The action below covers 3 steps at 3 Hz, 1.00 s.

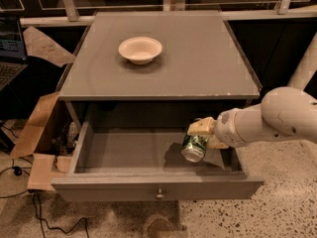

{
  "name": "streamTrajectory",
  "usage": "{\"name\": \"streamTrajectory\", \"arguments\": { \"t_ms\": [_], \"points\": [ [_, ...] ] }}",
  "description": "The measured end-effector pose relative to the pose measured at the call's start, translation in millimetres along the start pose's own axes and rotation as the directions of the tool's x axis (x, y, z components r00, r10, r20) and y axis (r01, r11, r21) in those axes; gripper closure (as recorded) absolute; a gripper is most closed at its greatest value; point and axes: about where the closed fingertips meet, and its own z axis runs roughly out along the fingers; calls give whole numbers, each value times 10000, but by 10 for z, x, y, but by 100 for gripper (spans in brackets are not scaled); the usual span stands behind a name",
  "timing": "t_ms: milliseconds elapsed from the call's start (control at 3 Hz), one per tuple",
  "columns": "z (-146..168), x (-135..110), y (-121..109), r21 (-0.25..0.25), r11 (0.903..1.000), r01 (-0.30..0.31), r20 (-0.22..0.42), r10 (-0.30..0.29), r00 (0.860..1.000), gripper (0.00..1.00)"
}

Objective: Place green can into top drawer

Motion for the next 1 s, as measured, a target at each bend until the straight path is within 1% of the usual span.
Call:
{"name": "streamTrajectory", "arguments": {
  "t_ms": [333,1000],
  "points": [
    [147,-31,-43,303,9995,70,-94,-67,9999,100],
    [330,-14,-283,1079,9941,-72,-248,99,9996,100]
  ]
}}
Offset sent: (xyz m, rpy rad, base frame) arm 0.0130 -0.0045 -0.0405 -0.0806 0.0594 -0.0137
